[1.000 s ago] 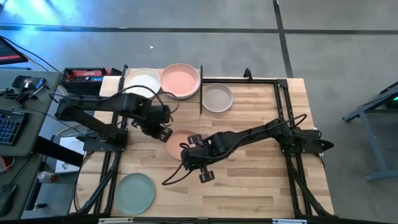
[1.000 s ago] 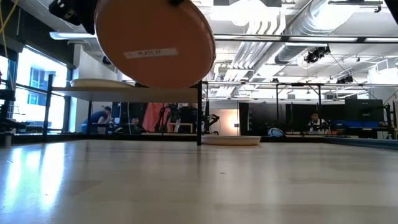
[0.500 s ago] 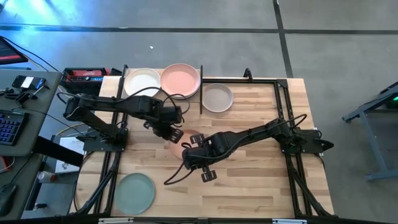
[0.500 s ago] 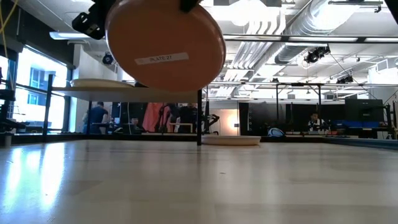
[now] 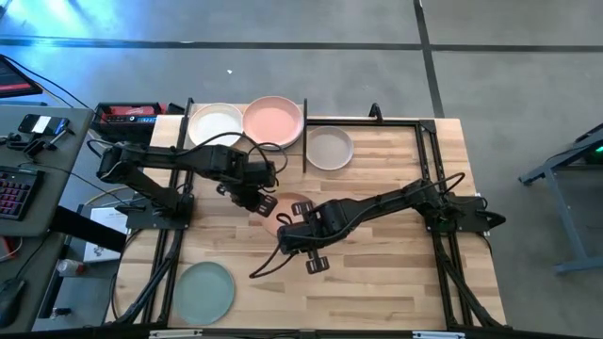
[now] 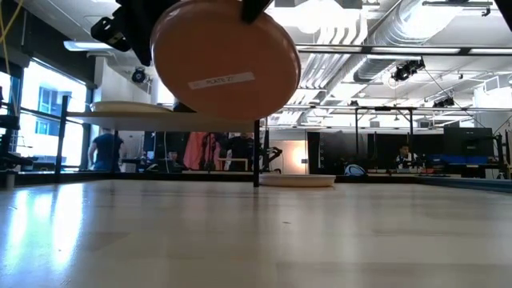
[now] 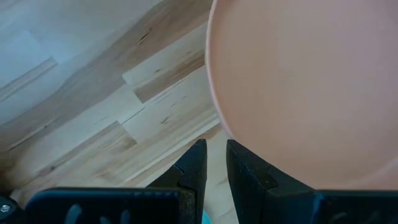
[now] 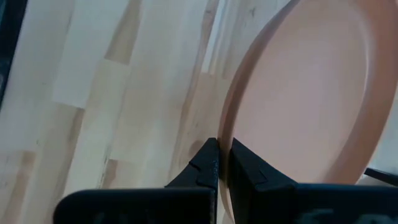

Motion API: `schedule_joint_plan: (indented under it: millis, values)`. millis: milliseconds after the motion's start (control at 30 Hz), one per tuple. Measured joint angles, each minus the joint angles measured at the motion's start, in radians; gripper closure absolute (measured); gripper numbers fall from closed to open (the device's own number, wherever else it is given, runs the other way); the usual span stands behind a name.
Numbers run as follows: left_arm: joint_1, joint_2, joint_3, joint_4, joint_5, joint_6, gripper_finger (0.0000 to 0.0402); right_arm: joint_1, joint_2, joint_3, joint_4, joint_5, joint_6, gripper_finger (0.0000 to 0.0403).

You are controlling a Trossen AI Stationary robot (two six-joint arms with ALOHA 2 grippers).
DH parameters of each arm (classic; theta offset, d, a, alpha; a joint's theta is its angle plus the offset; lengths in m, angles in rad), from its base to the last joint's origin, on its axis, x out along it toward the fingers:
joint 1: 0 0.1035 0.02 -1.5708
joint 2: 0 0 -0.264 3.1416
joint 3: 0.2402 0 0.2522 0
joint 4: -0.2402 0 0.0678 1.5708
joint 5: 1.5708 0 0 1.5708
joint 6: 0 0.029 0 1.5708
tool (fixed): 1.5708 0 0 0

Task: Place and stack plates onto a shelf
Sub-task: Stack the pink plate on top of the white plate on the shelf

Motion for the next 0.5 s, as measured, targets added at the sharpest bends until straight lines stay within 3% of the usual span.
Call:
schedule_joint_plan:
  millis: [500]
  values:
    - [0.02,0.002,0.0,0.037,-0.003,0.005,0.0353,0.0,0.0,0.0,0.028,0.023,-0.001,0.0403]
